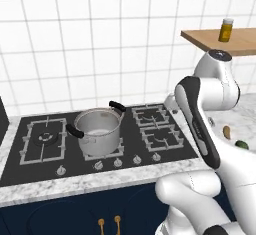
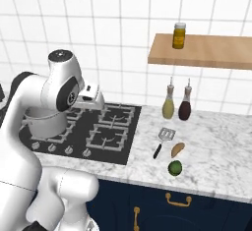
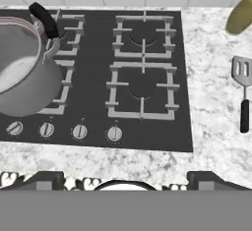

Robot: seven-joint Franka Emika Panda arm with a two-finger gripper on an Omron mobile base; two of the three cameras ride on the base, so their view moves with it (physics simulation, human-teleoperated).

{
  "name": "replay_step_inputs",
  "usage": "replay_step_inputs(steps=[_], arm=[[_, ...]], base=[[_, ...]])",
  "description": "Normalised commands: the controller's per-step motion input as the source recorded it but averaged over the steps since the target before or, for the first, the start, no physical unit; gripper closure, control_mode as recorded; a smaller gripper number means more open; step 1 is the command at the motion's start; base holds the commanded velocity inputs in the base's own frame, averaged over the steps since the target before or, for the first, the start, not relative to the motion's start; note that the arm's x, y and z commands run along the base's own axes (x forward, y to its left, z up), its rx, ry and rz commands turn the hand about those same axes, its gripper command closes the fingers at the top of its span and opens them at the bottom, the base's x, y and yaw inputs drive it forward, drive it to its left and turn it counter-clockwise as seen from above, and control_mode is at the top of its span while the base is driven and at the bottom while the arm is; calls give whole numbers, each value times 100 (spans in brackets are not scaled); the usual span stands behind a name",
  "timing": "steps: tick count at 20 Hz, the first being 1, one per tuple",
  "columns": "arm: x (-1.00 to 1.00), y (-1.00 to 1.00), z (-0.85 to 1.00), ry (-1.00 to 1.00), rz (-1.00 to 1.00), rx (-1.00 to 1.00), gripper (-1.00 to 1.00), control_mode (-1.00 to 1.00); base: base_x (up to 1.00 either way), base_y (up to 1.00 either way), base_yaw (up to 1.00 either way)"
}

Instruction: Put the avocado and sweet potato in the pot. Retrieve the spatula and lightly stir the vegetables in the pot.

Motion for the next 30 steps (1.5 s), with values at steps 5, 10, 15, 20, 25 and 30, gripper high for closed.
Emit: replay_step_inputs(steps=[5,10,15,20,25,30], arm=[[1,-64,-4,0,-3,6,-100,-100],[-4,-100,-44,0,-10,4,-100,-100],[-21,-100,-70,6,-14,-4,-100,-100],[-1,-100,-70,22,-16,-9,-100,-100],[16,-100,-53,15,-7,-3,-100,-100],[11,-68,-36,0,1,1,-100,-100]], base=[[0,0,0],[0,0,0],[0,0,0],[0,0,0],[0,0,0],[0,0,0]])
